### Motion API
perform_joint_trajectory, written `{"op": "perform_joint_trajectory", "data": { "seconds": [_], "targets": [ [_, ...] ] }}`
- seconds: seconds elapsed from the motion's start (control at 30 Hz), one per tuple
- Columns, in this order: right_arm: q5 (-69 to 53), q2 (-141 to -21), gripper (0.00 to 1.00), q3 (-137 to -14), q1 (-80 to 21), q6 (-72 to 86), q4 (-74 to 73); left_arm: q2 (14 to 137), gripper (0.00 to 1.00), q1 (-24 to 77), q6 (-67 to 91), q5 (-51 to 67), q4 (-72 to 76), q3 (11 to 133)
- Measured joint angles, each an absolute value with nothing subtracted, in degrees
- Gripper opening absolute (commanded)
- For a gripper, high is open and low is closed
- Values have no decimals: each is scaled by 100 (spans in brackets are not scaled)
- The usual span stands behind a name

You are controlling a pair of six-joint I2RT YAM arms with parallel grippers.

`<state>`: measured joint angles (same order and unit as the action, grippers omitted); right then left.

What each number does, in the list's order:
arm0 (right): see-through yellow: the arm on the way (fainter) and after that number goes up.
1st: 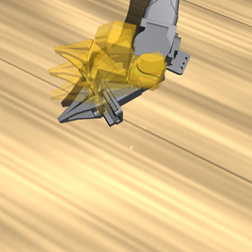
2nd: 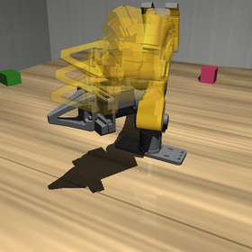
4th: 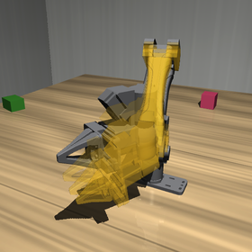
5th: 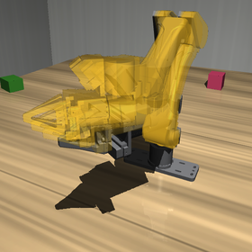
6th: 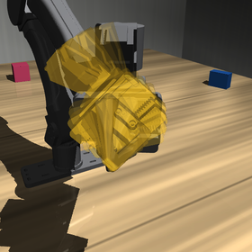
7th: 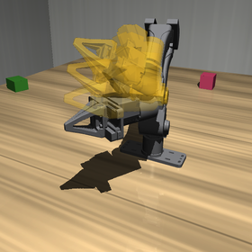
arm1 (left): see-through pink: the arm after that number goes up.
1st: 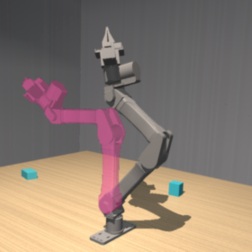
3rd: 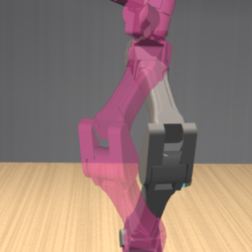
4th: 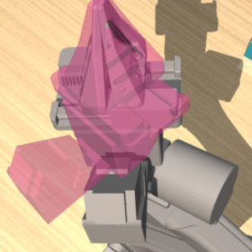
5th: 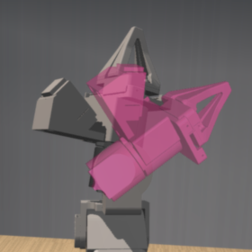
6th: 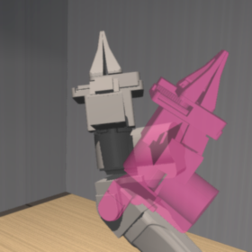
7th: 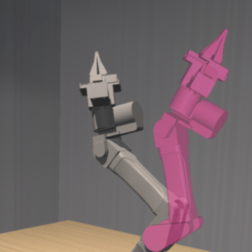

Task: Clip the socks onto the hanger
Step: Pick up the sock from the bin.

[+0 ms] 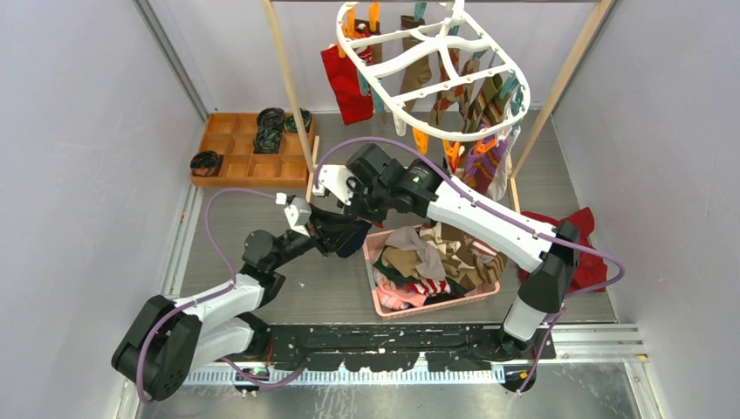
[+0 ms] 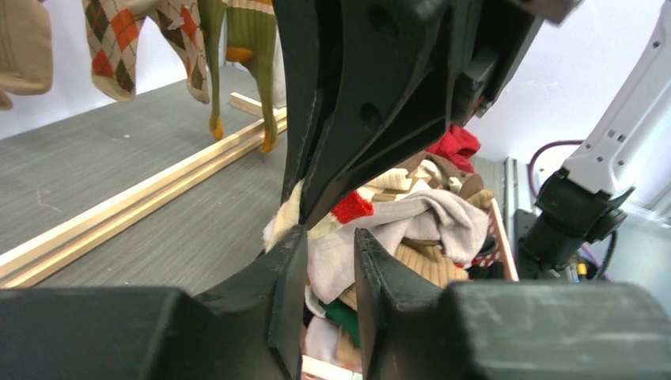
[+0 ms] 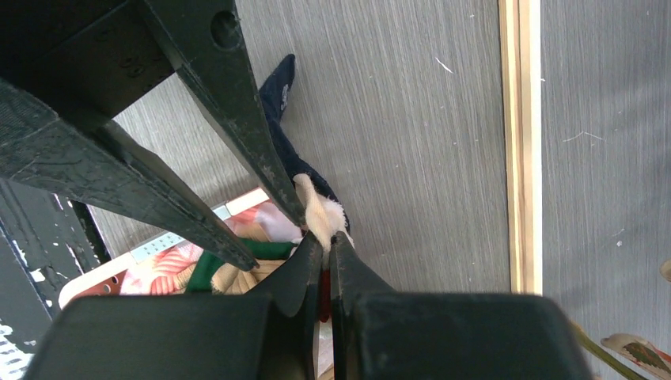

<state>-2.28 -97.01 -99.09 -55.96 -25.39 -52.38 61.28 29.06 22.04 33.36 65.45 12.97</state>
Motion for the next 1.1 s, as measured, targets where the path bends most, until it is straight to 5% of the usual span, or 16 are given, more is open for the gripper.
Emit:
{"op": "perform_joint_trajectory", "data": {
  "seconds": [0.1,0.4,0.47,0.57,0.63,1.1],
  "targets": [
    [-263,-9699,6,-9904,-5592,-2539,-5236,6152,2,2906,2191,3371,6508,1406],
    [-320,-9533,7,-9791,-5586,-2552,-5225,5771,0,2908,2049,3319,6073,1439],
    [-331,-9472,7,-9786,-5586,-2552,-5221,5631,10,2908,2021,3301,5959,1439],
    [-340,-9411,7,-9782,-5579,-2554,-5214,5513,43,2910,1898,3277,5826,1439],
    [-360,-9382,7,-9780,-5577,-2556,-5216,5478,52,2912,1774,3251,5730,1439],
    [-574,-9172,8,-9675,-5575,-2775,-5299,5461,61,2952,969,3214,5308,1459]
  ]
}}
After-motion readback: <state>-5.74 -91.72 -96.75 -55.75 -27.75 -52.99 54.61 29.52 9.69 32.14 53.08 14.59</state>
